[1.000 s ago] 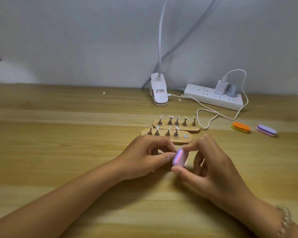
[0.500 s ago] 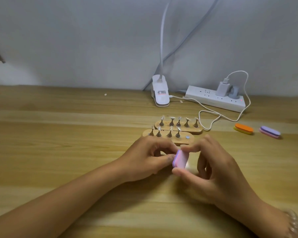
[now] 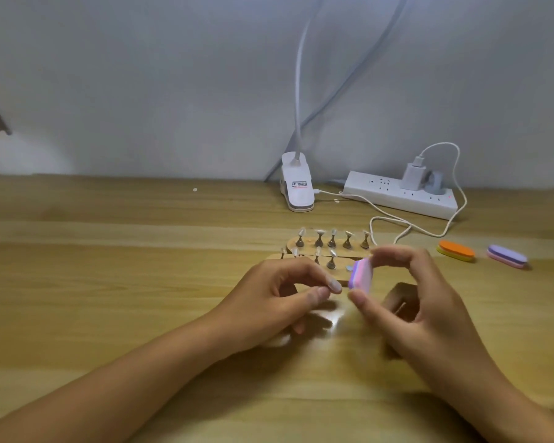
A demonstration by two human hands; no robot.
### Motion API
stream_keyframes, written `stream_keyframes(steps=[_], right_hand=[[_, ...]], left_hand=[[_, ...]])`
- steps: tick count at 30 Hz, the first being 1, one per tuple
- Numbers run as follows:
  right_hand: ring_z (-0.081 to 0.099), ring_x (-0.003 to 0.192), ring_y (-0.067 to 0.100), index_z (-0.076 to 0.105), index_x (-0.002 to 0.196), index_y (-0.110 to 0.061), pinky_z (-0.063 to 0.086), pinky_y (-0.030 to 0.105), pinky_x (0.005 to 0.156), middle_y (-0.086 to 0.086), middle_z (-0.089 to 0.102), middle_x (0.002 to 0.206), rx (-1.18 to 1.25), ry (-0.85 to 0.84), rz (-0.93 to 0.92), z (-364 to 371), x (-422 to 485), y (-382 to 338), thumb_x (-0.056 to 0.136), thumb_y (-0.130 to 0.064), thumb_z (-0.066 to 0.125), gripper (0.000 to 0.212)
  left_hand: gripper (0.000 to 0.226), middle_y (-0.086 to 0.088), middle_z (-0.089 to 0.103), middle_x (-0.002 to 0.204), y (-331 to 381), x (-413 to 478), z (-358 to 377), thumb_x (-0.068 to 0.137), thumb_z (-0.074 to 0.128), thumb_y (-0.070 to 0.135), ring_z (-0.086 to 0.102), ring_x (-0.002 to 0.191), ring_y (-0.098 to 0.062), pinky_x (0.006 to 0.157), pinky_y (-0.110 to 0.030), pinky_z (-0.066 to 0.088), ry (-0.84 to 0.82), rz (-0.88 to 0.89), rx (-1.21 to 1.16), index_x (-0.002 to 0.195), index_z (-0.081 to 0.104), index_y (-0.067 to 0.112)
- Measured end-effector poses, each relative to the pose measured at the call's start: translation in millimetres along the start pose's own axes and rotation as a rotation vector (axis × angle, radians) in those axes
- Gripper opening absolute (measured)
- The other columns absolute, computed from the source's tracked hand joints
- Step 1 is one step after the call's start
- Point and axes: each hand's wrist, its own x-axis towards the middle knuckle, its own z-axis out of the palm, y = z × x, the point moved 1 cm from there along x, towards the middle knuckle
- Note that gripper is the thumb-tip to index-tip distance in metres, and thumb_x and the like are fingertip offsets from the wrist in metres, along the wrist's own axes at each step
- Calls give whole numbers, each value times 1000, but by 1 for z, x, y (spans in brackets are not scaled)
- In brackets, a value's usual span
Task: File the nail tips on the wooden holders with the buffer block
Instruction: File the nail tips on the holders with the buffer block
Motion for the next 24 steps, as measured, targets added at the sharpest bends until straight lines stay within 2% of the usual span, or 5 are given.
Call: stream_keyframes(steps=[3, 6, 17, 21, 24], right_hand=[[59, 54, 11, 56, 105, -31, 42, 15, 47, -15, 60, 104, -148, -119, -172, 7, -7, -7, 78, -39, 80, 37], [61, 58, 11, 57, 99, -31, 42, 16, 51, -21, 61, 96, -147, -64, -78, 1, -2, -5, 77, -51, 76, 35], [57, 54, 8, 58, 99, -24, 40, 15, 48, -18, 58, 97, -209, -118, -207, 6, -5, -11, 76, -53, 71, 39], [59, 57, 14, 60, 94, -29, 38, 14, 51, -22, 62, 87, -90, -80, -47, 2, 0, -5, 76, -56, 73, 35], [58, 57, 10, 60, 99, -27, 39, 14, 49, -19, 60, 94, -180, -124, -174, 6, -3, -10, 79, -53, 72, 35]], left_hand=[[16, -6, 71, 71, -1, 1, 0, 94, 66, 15, 57, 49, -21, 49, -42, 48, -2, -9, 40, 92, 74, 28], [12, 19, 62, 58, -1, 1, 1, 94, 67, 12, 53, 45, -7, 46, -26, 40, -10, 16, 74, 93, 74, 21], [22, 19, 62, 67, 2, 1, 3, 90, 66, -1, 41, 49, -5, 49, -17, 33, -40, 59, 76, 89, 73, 20], [11, 19, 54, 56, 2, 2, 3, 91, 69, 4, 31, 48, -4, 47, -16, 25, -33, 64, 84, 87, 73, 13], [16, 21, 59, 64, 2, 2, 3, 89, 69, 1, 34, 49, -4, 48, -14, 27, -36, 71, 84, 87, 73, 16]])
